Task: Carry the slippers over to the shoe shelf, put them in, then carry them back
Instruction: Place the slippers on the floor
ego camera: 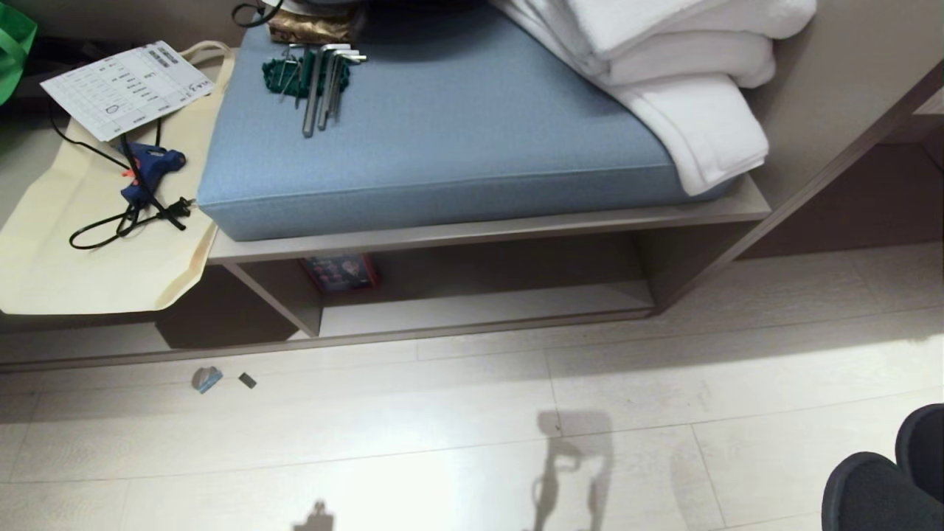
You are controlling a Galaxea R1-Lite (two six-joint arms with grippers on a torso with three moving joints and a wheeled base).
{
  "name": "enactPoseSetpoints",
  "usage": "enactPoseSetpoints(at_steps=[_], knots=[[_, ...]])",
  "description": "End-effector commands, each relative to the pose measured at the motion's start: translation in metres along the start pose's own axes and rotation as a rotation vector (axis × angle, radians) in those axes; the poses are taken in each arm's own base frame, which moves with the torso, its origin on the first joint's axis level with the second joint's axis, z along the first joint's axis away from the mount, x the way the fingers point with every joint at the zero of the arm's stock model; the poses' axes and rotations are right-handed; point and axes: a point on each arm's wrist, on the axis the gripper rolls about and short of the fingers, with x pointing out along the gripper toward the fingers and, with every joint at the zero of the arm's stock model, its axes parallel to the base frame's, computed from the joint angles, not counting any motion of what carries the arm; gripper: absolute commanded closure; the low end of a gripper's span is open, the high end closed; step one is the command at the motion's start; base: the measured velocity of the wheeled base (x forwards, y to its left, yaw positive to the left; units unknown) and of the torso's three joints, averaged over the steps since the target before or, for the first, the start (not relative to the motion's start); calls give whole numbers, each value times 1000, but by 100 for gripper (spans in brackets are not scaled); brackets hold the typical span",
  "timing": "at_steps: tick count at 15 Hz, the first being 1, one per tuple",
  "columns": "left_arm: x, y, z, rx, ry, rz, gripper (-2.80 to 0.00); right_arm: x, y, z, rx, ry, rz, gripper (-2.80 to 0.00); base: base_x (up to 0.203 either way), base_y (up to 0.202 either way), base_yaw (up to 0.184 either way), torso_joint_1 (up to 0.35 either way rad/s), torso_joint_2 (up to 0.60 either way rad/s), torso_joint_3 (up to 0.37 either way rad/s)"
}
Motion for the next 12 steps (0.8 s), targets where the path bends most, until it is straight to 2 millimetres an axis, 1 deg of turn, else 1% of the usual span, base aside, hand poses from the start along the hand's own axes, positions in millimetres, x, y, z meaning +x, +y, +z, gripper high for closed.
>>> enactPoseSetpoints(at_steps=[1, 12], knots=[[0, 0, 0, 0, 0, 1, 0, 0, 0, 0, -1, 2, 1, 0, 0, 0, 0, 2, 1, 203], [0, 0, 0, 0, 0, 1, 0, 0, 0, 0, 5, 3, 1, 0, 0, 0, 0, 3, 1, 202]])
